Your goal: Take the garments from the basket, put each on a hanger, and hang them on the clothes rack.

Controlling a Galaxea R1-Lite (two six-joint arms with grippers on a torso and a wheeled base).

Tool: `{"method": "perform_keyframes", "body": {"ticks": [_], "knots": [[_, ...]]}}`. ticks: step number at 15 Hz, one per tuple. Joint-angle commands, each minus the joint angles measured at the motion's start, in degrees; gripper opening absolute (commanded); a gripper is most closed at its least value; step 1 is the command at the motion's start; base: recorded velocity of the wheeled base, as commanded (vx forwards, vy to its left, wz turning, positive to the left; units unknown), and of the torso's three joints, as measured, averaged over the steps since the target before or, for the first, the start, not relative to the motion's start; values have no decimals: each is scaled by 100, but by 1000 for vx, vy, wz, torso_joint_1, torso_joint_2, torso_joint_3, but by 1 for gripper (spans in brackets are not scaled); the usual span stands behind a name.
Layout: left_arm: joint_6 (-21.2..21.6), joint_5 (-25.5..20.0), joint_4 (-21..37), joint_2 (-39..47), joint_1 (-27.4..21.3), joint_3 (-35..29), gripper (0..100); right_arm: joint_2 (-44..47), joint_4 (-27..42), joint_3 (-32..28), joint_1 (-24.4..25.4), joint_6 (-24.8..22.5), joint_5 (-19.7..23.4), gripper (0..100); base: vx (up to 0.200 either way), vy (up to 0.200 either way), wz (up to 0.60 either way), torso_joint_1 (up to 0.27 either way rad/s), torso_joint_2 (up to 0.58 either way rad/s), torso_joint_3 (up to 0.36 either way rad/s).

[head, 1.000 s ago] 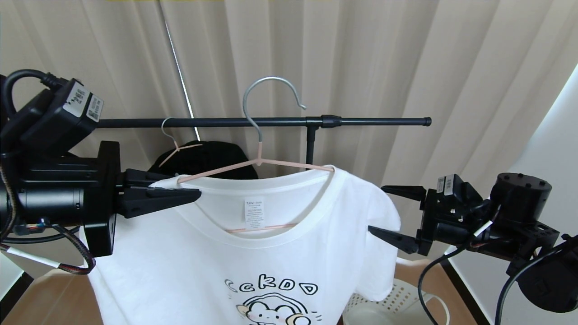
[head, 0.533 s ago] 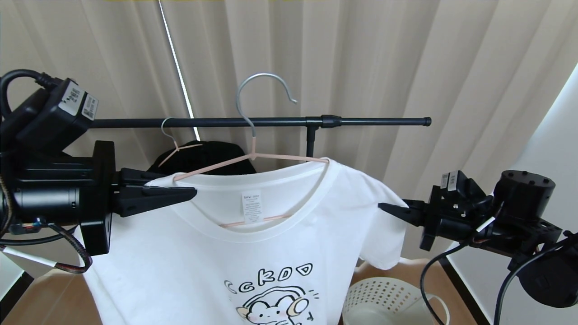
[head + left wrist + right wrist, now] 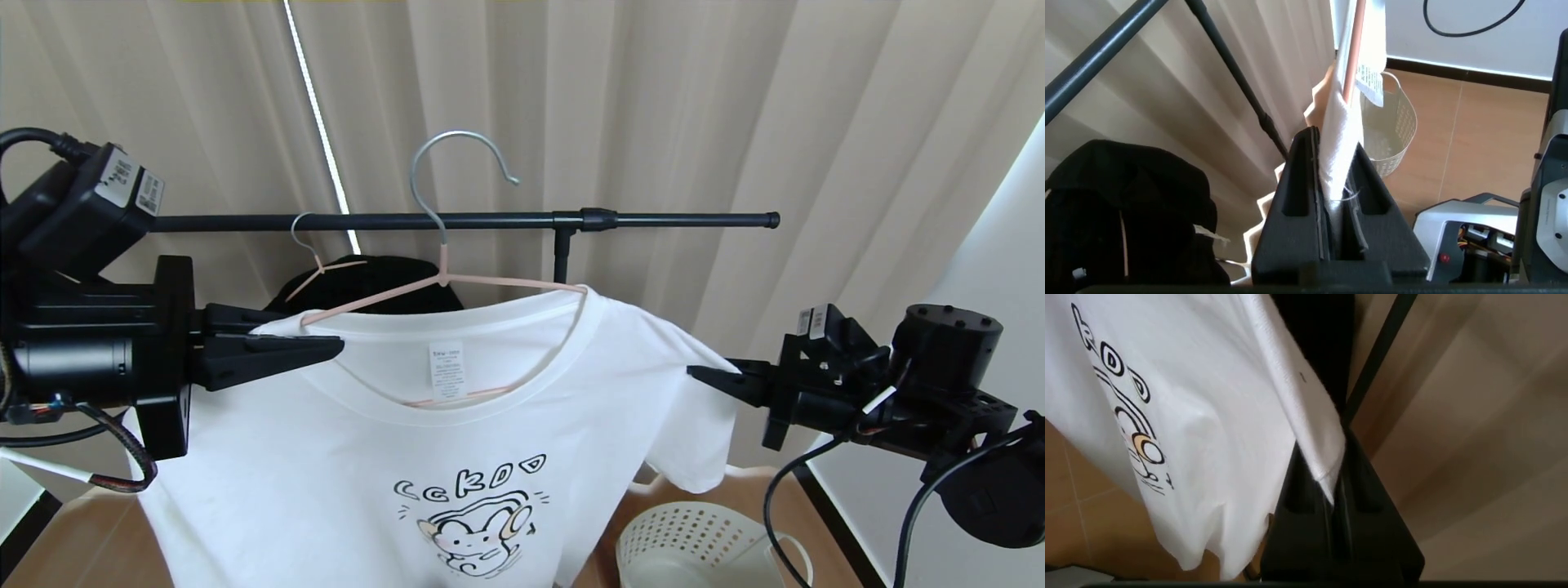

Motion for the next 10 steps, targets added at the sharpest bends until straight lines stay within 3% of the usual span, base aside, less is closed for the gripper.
{"method": "perform_keyframes", "body": {"ticks": [1,2,3,10], "knots": [[-21,2,2,-14,72,1,0,-64,16,-31,6,-2,0,0,0,0,0,0,0,0],[-21,2,2,-14,81,1,0,-64,16,-23,6,-2,0,0,0,0,0,0,0,0],[-30,2,2,-14,90,10,0,-64,16,-5,15,-2,0,100,0,0,0,0,0,0],[-30,2,2,4,248,71,0,-398,25,13,41,25,-17,100,0,0,0,0,0,0]]}}
